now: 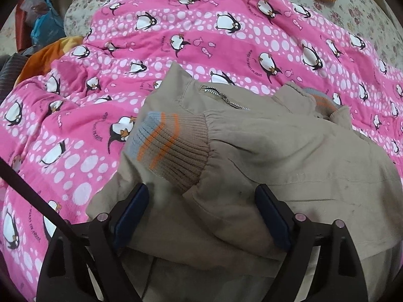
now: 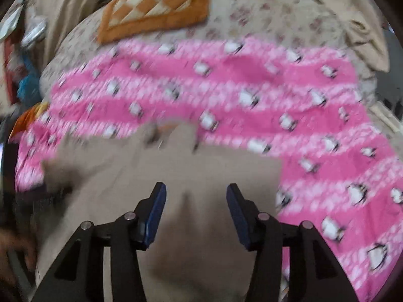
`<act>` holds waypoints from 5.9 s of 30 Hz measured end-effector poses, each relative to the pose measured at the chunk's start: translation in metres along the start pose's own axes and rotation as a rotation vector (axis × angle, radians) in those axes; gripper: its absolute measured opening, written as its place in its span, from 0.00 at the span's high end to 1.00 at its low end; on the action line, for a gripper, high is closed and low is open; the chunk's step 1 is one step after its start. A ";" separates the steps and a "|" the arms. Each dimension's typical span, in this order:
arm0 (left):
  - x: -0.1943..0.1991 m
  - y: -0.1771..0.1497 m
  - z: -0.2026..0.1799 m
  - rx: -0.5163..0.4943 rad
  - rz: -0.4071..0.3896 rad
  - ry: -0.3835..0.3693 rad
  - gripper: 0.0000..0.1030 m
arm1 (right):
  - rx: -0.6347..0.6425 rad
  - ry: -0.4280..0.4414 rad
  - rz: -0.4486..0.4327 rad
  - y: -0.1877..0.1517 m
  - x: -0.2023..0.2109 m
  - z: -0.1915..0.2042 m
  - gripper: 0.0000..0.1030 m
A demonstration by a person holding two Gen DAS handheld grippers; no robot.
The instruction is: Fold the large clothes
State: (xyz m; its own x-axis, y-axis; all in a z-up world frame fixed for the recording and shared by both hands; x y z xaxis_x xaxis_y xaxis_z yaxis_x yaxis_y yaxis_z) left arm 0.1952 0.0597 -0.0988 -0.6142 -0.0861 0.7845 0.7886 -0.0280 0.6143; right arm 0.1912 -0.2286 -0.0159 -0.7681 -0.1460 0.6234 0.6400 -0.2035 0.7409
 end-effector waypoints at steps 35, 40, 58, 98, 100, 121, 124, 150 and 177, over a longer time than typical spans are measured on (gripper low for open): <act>0.114 -0.070 0.060 -0.064 -0.057 -0.153 0.47 | 0.174 0.129 0.123 -0.123 0.133 -0.046 0.26; 0.139 -0.127 0.075 -0.032 -0.064 -0.160 0.47 | -0.075 0.129 0.164 -0.207 0.167 -0.094 0.21; 0.132 -0.259 0.035 0.087 0.178 -0.273 0.47 | 0.067 0.130 0.447 -0.312 0.166 -0.062 0.20; 0.220 -0.263 0.020 0.064 0.027 -0.474 1.00 | -0.065 0.277 0.223 -0.270 0.238 -0.071 0.86; 0.232 -0.258 0.026 0.076 -0.017 -0.492 1.00 | -0.046 0.291 0.206 -0.268 0.248 -0.067 0.86; 0.323 -0.212 0.052 0.136 -0.318 -0.484 1.00 | -0.025 0.413 -0.088 -0.193 0.347 -0.063 0.87; 0.321 -0.186 0.052 0.135 -0.362 -0.453 1.00 | 0.071 0.348 -0.178 -0.171 0.345 -0.049 0.87; 0.180 0.014 0.030 0.114 -0.394 -0.294 1.00 | -0.016 0.139 -0.130 -0.004 0.131 -0.048 0.87; 0.004 0.097 0.008 0.020 -0.269 -0.140 1.00 | -0.063 -0.013 -0.042 0.042 -0.030 -0.054 0.87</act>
State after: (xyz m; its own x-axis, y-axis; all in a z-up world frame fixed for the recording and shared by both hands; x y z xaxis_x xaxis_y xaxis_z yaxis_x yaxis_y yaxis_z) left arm 0.2689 0.0648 -0.0358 -0.8001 0.0602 0.5969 0.5974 -0.0115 0.8019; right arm 0.2399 -0.2854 -0.0172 -0.7938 -0.1237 0.5955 0.6044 -0.2697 0.7496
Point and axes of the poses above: each gripper's, at about its wrist camera, not at the fingertips, and x roughly against the way its jaws point, z to its left, y to its top, the point moved 9 cm from there along -x, roughly the way its jaws point, and after that the axes turned 11 degrees about -x, right-handed, at the moved point
